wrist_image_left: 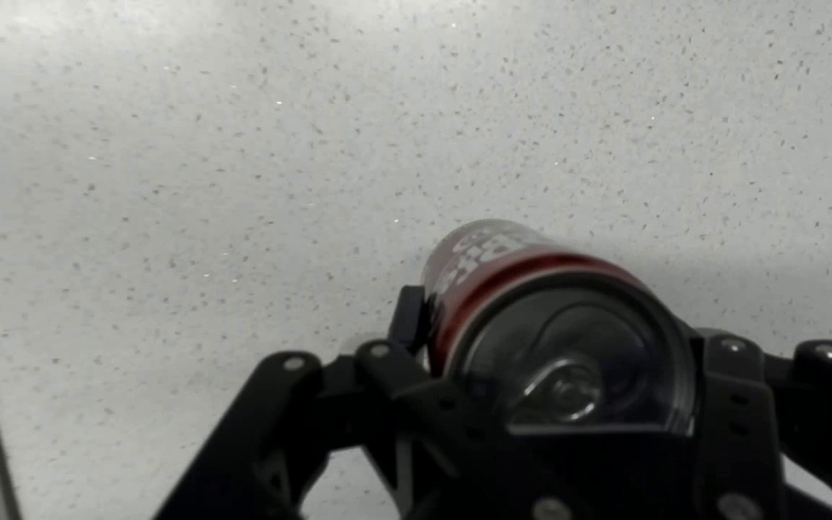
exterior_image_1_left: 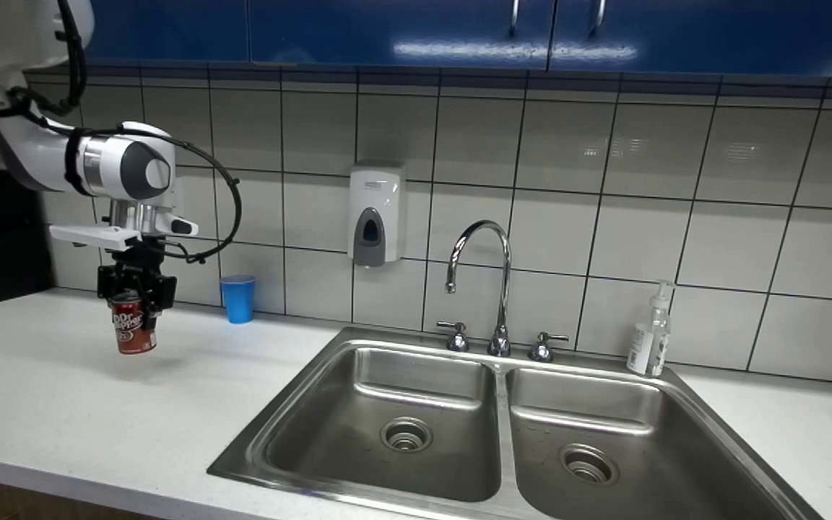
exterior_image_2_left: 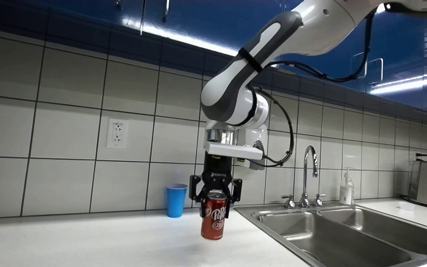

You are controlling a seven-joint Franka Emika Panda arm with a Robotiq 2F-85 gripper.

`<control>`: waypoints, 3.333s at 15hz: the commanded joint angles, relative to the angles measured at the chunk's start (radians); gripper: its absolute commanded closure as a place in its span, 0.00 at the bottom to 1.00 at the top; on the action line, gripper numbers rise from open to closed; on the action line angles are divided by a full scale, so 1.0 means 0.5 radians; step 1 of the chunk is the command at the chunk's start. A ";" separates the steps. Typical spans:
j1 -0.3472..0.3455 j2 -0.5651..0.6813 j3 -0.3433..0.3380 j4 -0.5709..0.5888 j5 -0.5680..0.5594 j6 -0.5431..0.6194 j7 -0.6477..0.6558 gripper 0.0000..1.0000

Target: Put the red can in the left sink

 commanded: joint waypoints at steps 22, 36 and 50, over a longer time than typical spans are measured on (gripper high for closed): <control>-0.910 -0.783 -0.742 -0.707 -0.141 -0.038 -0.776 0.59; -1.115 0.227 -0.743 -0.044 0.395 0.151 -1.242 0.59; -1.243 0.709 -0.591 0.157 0.365 0.189 -1.154 0.59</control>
